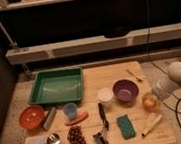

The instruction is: Place apple in table surface

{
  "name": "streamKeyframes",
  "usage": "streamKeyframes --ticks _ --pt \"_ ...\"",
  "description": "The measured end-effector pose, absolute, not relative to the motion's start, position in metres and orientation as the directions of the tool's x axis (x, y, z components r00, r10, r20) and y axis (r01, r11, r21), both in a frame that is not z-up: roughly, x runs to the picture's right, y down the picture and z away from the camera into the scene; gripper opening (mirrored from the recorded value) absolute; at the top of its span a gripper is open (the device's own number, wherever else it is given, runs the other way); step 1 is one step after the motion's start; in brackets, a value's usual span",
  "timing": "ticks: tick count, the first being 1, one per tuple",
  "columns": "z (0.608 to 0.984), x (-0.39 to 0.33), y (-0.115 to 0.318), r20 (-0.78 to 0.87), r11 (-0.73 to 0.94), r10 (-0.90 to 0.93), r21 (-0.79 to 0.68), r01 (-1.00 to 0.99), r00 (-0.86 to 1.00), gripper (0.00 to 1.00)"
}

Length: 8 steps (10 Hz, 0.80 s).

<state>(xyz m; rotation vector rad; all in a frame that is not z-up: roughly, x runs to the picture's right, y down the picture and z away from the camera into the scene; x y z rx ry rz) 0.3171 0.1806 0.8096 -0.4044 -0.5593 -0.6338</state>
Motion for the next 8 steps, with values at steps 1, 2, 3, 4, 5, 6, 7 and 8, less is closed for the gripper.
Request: streamKeyframes --ticks 1,2,3,4,5,6,7,8 --pt "0.811 0.316 0.18 0.6 0.736 -0.447 -0.176 0.654 0.664 0.63" --pt "0.814 0.315 0.178 0.597 0.736 -0.458 -0.161 0.657 0.659 0.66" --pt "0.816 0.316 0.177 0.593 0.734 -0.467 -0.155 0.662 0.656 0.66" --pt "0.818 0.317 0.176 0.589 0.733 -0.472 -0.152 0.663 0.656 0.66" --pt "0.82 0.316 0.176 0.586 0.725 -0.479 -0.155 0.671 0.653 0.66" --pt "0.821 0.315 0.175 0.584 0.721 -0.48 -0.162 0.674 0.654 0.66" --pt "0.823 0.315 0.174 0.581 0.715 -0.48 -0.174 0.677 0.657 0.66" --pt "0.822 0.319 0.174 0.578 0.71 -0.478 -0.188 0.678 0.661 0.66"
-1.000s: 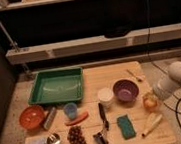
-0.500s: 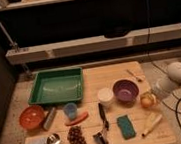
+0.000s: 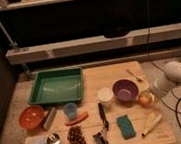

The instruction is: Place apple in table surface

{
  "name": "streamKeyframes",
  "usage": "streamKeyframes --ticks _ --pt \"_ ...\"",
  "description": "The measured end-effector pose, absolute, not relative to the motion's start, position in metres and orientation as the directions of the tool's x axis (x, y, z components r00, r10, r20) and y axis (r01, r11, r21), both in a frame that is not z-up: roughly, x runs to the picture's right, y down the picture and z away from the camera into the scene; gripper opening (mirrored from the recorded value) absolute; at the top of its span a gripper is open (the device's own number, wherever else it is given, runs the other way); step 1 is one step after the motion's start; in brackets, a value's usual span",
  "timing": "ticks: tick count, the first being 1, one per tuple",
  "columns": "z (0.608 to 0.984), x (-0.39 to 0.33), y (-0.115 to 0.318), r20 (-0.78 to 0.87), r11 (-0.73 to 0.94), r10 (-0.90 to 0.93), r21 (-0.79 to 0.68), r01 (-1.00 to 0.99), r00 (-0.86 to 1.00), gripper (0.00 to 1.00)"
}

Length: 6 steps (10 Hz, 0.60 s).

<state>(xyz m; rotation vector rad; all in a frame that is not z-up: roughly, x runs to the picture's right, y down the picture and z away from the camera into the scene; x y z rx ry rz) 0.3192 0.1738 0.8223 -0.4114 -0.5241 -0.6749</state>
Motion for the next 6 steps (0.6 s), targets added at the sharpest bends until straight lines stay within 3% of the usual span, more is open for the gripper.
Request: streamKeyframes --ticks 6 --pt "0.802 0.334 0.141 0.57 0.723 -0.482 -0.17 0.669 0.665 0.66"
